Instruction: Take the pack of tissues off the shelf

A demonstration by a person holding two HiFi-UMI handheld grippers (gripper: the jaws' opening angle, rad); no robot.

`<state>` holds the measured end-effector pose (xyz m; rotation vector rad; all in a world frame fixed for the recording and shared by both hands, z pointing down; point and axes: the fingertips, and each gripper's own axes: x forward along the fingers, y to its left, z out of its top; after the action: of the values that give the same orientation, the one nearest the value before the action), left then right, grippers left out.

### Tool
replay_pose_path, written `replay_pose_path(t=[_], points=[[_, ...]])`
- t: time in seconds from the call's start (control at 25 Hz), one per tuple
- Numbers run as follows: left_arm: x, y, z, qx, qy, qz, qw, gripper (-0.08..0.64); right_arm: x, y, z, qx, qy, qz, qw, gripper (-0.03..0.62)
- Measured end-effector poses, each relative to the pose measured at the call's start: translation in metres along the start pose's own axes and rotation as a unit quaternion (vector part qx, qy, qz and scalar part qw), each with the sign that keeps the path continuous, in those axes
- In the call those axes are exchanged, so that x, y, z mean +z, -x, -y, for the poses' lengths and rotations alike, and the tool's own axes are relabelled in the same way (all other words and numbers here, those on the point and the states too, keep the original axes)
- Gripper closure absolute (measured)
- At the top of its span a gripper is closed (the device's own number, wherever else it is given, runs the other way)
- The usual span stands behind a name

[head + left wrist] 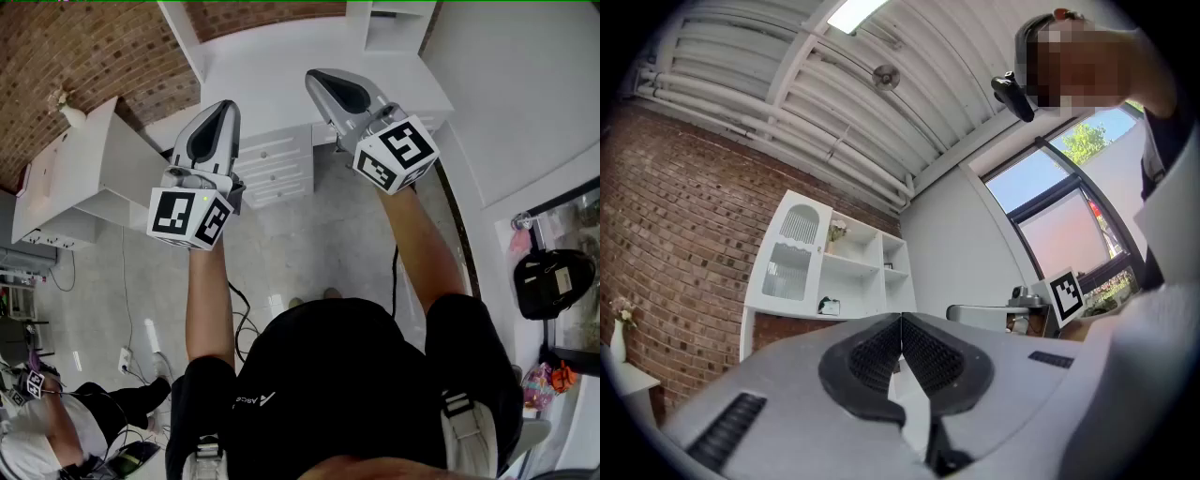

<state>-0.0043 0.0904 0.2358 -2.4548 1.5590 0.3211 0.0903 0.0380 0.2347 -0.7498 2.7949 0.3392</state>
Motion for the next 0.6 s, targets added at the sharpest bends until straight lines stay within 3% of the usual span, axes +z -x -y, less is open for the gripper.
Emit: replay_pose_path(t=[0.6], points=[[-0.004, -0.021, 0.007, 0.005, -0.01, 0.005, 0.9999, 0.56, 0.003, 0.003, 0.02, 0.004, -0.005, 0.003, 1.0, 0.591]])
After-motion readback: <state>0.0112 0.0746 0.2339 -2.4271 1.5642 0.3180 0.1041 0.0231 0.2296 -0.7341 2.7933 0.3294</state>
